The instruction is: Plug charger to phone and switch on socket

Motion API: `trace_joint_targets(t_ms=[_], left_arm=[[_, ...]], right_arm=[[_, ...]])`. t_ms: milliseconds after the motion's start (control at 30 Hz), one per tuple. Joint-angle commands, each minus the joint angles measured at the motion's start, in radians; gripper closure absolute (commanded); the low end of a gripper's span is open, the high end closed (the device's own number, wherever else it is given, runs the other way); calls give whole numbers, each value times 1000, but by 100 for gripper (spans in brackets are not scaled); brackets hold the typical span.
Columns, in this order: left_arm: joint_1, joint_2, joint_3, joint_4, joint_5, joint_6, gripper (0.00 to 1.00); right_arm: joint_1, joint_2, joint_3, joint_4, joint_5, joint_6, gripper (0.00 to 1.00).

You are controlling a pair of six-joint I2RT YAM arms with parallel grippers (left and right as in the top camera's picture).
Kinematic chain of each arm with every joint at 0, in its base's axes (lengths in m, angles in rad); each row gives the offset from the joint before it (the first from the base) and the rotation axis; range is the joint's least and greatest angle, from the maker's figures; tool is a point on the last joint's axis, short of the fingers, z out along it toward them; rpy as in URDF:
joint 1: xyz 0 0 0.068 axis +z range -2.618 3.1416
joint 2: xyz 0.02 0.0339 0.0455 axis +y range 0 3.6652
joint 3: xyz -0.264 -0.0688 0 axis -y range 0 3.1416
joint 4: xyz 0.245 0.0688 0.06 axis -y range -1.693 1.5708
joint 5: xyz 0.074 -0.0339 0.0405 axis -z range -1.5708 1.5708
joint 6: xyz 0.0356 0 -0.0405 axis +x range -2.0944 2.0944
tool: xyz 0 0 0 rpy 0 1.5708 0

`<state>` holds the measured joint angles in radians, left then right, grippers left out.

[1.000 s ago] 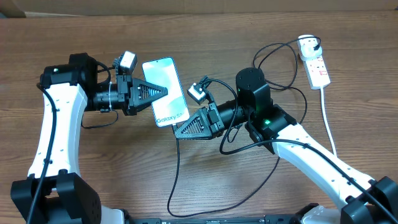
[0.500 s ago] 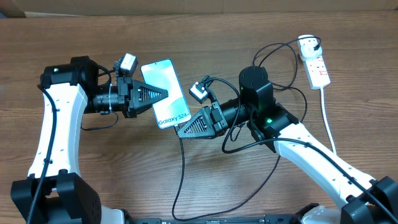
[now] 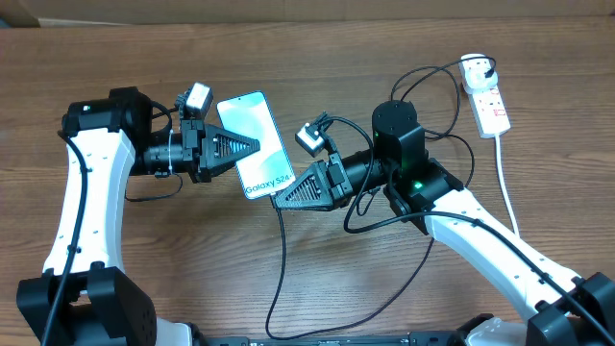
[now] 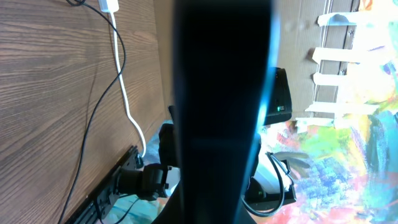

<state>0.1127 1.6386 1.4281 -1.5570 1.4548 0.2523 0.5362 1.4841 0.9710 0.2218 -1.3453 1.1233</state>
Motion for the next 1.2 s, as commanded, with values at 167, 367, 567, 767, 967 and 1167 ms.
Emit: trace_joint_targets(t_ms=[167, 367, 567, 767, 967, 1167], left_arm=[[-18, -8, 7, -17, 16, 33, 96], [-18, -8, 7, -17, 16, 34, 96], [-18, -8, 7, -16, 16, 33, 96], [0, -8, 7, -6, 17, 32, 96], [44, -8, 7, 13, 16, 25, 96], [73, -8, 7, 132, -48, -82, 96]], right_arm=[[-21, -1, -2, 13, 111, 27, 96], [-21, -1, -2, 17, 126, 33, 96], [-21, -1, -2, 17, 138, 37, 96], [-21, -1, -2, 16, 112, 37, 63], [-21, -1, -2, 16, 72, 37, 33], [-21, -1, -2, 12, 73, 35, 13]])
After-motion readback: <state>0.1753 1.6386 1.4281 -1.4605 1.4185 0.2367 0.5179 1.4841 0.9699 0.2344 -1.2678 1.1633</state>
